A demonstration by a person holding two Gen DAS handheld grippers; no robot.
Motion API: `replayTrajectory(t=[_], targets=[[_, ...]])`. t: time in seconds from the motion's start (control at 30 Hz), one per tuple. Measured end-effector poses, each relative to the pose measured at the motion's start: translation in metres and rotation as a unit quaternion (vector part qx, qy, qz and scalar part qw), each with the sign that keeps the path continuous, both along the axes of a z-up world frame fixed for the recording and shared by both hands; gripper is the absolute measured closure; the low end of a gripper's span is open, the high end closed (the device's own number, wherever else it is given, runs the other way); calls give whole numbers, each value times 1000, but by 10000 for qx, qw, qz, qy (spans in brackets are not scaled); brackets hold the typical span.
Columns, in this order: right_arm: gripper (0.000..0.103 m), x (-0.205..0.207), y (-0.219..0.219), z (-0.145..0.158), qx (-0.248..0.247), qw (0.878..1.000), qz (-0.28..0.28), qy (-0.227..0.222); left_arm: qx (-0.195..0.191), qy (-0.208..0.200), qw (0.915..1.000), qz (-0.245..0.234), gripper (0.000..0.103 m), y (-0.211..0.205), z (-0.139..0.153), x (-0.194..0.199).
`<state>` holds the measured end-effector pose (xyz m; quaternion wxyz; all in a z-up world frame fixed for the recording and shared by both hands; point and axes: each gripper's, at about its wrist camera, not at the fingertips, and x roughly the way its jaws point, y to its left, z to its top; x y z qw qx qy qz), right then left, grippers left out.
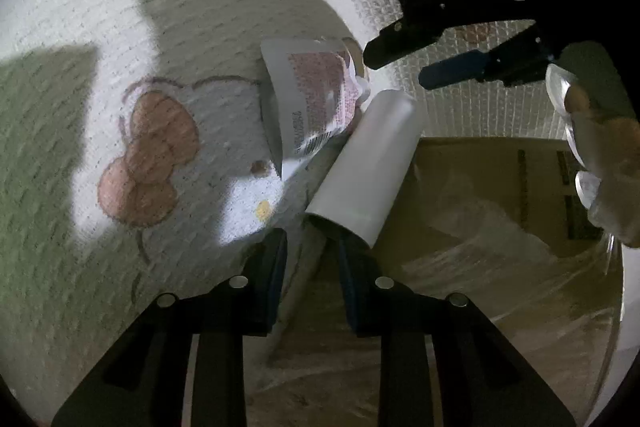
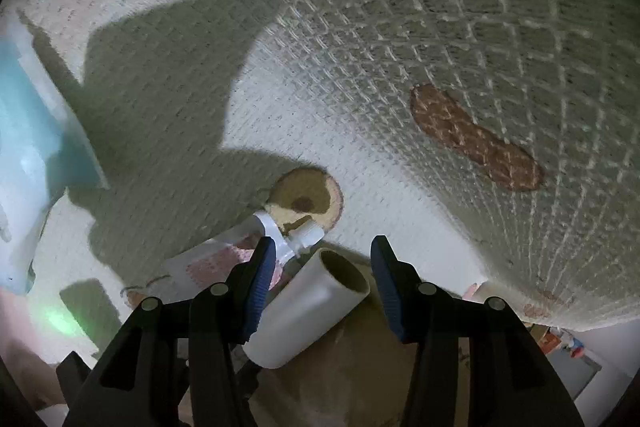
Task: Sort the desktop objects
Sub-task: 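Lower the right gripper over a white roll beside the pink packet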
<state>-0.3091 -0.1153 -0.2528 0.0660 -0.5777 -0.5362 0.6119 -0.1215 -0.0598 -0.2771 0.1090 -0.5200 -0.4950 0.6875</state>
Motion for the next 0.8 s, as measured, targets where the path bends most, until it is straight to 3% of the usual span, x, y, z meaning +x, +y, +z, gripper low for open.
replayTrajectory(t=[0.5, 0.63, 0.8], targets=[[57, 13, -10, 0, 26, 9985, -33, -542, 268, -231, 9990, 257, 84, -22, 10, 5], [57, 19, -14, 14, -360, 9969, -169, -673, 385, -297, 9973, 546, 85, -39, 13, 19], [57, 43, -25, 28, -701, 9931, 95, -936, 488, -339, 9952, 771, 85, -65, 17, 34]])
